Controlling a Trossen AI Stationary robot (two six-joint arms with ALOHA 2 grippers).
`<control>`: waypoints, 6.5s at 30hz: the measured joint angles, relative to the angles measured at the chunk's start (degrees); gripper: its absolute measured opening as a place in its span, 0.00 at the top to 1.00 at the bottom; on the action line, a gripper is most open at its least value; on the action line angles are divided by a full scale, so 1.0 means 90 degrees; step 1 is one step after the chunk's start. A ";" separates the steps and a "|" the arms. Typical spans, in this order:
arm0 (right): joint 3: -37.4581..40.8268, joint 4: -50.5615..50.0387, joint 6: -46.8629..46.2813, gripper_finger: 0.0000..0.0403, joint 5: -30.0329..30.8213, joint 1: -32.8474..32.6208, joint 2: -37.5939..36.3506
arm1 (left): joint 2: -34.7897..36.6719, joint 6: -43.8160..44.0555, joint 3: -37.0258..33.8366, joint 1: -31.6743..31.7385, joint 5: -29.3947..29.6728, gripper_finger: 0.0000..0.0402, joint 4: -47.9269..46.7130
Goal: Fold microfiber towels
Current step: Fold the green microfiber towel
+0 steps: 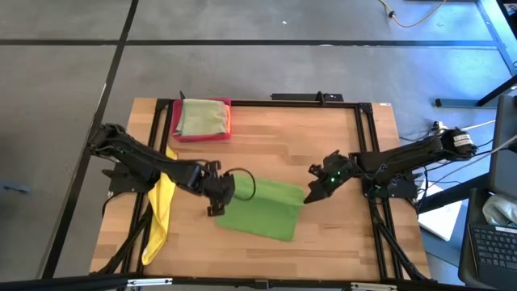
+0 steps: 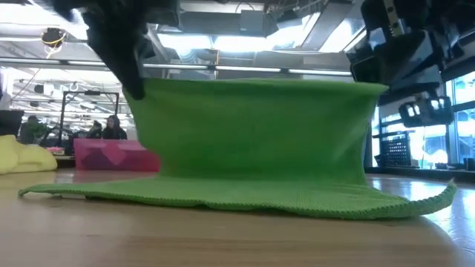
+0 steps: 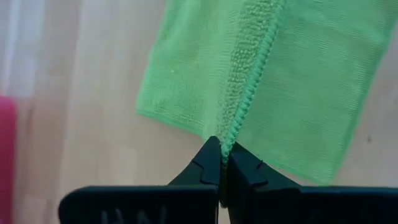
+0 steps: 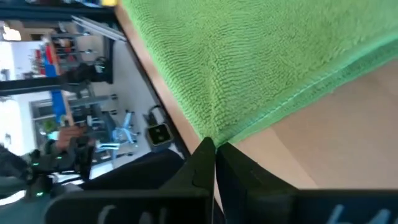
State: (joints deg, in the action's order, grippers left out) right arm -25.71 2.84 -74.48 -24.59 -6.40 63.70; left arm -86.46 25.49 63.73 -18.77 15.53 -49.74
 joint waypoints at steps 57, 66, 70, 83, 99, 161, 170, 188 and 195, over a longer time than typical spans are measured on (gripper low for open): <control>-0.0002 0.3670 -0.1819 0.95 0.0782 -0.1932 0.2939 | -0.1292 0.0957 -0.0003 -0.1367 0.0087 1.00 0.0476; 0.0000 0.3904 -0.1819 0.75 0.0774 -0.1940 0.2939 | -0.1323 0.0939 -0.0003 -0.1415 -0.0054 1.00 0.0599; 0.0000 0.3938 -0.1819 0.66 0.0725 -0.1942 0.2939 | -0.1323 0.0936 -0.0003 -0.1535 -0.0268 1.00 0.0617; 0.0000 0.3939 -0.1696 0.62 0.0935 -0.1898 0.2939 | -0.1323 0.0945 -0.0003 -0.1707 -0.0440 0.99 0.0698; 0.0000 0.3938 -0.1336 0.62 0.0694 -0.1855 0.2939 | -0.1323 0.0945 -0.0003 -0.2063 -0.1446 0.68 0.0756; -0.3898 -0.4148 0.7908 0.62 -0.1110 0.2479 0.2488 | 0.0030 -0.3067 0.0000 0.4142 -0.4573 0.69 -0.0208; -0.3899 -0.3381 0.6976 0.62 -0.0662 0.2538 0.2488 | -0.0906 -0.4272 0.0000 0.4343 -0.5591 0.69 -0.0245; -0.3900 -0.3387 0.6752 0.62 -0.0388 0.2533 0.2490 | -0.2228 -0.4973 -0.0003 0.3940 -0.6105 0.69 -0.0211; -0.3900 -0.3389 0.6654 0.62 -0.0385 0.2531 0.2490 | -0.2451 -0.4961 -0.0003 0.3775 -0.5171 0.69 -0.0210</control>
State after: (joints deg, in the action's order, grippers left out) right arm -60.82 -27.66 -14.59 -28.05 16.38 86.11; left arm -108.52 -19.16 63.70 15.21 -31.01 -51.63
